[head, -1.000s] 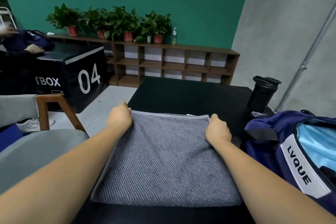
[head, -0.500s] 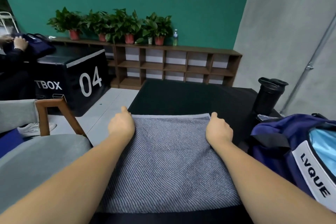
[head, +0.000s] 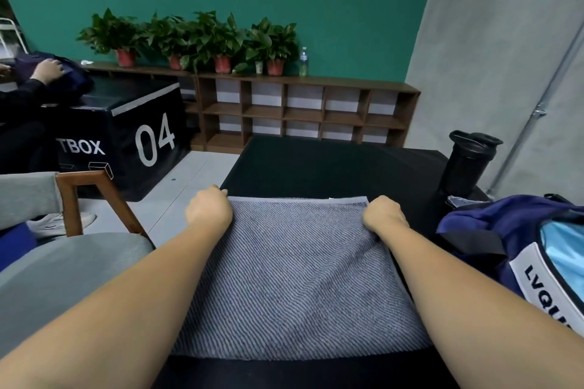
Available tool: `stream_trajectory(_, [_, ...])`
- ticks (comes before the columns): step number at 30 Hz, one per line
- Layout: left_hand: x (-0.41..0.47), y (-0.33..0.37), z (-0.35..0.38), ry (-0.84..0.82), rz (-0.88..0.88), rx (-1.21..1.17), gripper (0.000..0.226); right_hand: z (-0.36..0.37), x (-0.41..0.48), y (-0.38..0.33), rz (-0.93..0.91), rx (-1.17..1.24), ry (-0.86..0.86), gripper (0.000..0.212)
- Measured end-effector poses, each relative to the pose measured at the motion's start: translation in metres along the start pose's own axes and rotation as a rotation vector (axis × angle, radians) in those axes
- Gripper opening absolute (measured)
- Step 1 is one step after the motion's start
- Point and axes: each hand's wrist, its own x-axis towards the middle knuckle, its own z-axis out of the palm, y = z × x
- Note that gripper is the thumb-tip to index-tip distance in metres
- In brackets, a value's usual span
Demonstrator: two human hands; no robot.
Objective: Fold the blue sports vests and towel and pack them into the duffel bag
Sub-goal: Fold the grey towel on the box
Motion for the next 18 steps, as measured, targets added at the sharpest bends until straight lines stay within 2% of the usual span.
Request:
stream_trajectory(7, [0.009, 0.001, -0.003, 0.129, 0.087, -0.007, 0.036, -0.001, 0.002, 0.001, -0.009, 0.001, -0.021, 0.038])
stream_trajectory(13, [0.014, 0.0, 0.005, 0.015, 0.081, 0.041, 0.042, 0.001, 0.003, 0.006, 0.0, 0.066, -0.008, 0.034])
stream_trajectory(18, [0.005, 0.004, -0.013, -0.054, 0.056, -0.044, 0.044, 0.0, -0.001, 0.007, 0.012, 0.098, 0.008, 0.046])
